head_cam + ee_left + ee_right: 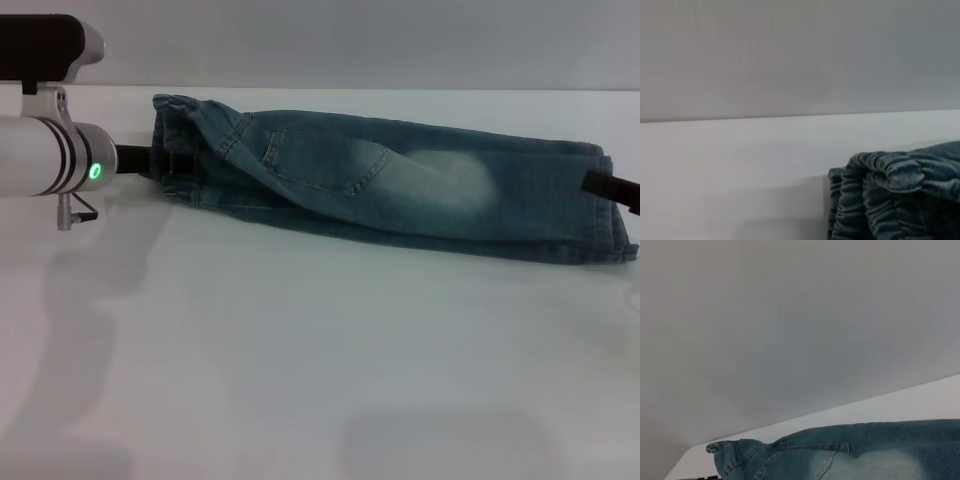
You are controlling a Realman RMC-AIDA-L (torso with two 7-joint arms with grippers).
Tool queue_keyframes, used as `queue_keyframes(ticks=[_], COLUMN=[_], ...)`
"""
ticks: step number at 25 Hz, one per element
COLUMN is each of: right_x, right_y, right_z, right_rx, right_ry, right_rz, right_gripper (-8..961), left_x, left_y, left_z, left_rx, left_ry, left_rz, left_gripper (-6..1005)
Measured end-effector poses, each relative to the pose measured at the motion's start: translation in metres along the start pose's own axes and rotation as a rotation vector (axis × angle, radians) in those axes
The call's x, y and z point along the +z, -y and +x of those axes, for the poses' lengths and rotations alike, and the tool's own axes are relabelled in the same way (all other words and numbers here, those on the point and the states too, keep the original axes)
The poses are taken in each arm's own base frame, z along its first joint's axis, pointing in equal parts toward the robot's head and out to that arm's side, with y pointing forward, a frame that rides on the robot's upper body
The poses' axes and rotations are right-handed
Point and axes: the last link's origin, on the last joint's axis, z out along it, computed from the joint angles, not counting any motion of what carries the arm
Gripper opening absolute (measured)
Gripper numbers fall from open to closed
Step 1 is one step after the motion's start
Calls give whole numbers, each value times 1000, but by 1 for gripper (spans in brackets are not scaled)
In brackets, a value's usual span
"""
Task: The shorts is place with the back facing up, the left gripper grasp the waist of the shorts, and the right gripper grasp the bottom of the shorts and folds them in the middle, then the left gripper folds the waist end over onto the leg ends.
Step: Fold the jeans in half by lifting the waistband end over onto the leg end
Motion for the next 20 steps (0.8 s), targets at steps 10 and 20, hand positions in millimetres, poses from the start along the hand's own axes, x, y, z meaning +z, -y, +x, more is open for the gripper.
queue_keyframes(ticks=[10,20], right_x=[1,3], right_y=[0,-1], right_z=[-1,-3], right_rx=[-3,-9], right_ry=[-1,-4], right_rz=[0,-3], right_gripper=[1,1], left_x=[3,4], left_y=[-1,0], left_z=[-1,-2], left_rx=[3,2], left_ry=[11,5], left_rz=[3,7], left_gripper=[847,846])
